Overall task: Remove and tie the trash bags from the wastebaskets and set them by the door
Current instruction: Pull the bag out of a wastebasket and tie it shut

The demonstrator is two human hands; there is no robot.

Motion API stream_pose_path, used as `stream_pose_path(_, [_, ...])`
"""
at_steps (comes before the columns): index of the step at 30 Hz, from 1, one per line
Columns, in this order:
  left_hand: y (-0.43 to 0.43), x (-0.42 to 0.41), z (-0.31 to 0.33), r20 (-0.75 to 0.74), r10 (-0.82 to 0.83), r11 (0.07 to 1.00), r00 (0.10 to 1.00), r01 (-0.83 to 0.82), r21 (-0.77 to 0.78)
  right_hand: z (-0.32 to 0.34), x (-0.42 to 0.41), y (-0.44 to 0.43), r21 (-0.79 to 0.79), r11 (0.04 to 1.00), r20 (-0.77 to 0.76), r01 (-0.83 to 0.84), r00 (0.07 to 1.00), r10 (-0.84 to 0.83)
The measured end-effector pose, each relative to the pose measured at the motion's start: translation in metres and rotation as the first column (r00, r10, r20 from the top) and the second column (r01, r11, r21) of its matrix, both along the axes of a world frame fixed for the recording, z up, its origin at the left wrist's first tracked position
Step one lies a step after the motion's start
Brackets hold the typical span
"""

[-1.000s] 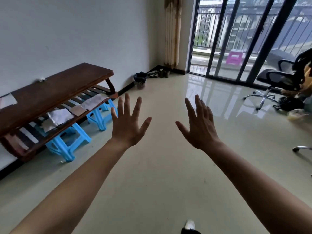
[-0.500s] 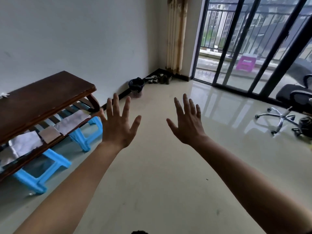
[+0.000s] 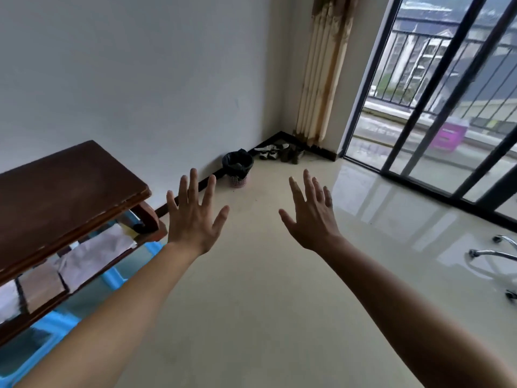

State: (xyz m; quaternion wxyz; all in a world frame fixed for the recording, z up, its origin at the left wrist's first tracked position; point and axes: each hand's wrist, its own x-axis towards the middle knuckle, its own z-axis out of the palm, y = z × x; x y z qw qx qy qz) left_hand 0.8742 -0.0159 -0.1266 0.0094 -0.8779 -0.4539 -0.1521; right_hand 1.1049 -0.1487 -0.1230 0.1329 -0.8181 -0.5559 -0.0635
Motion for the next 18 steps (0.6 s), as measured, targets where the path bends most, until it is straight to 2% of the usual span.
stream_pose_path(3, [0.06, 0.041, -0.003, -0.005, 0.008, 0.999, 1.0, -0.008, -0.043, -0.003, 0.04, 0.051, -0.001, 1.0, -0.021, 0.012, 1.0, -0.012])
stream_pose_path(8, [0.157, 0.121, -0.031, -0.102, -0.028, 0.999, 0.994, 0.023, -0.046, -0.032, 0.125, 0.146, 0.004, 0.999, -0.024, 0.041, 0.999, -0.041])
stream_pose_path(14, [0.296, 0.235, -0.055, -0.201, 0.038, 0.995, 0.979, -0.055, -0.081, -0.062, 0.252, 0.293, -0.057, 0.998, -0.043, 0.027, 0.999, -0.03])
stream_pose_path(18, [0.377, 0.295, -0.047, -0.22, 0.062, 0.994, 0.973, -0.08, -0.074, -0.053, 0.324, 0.39, -0.06, 0.998, -0.076, -0.017, 0.997, 0.012])
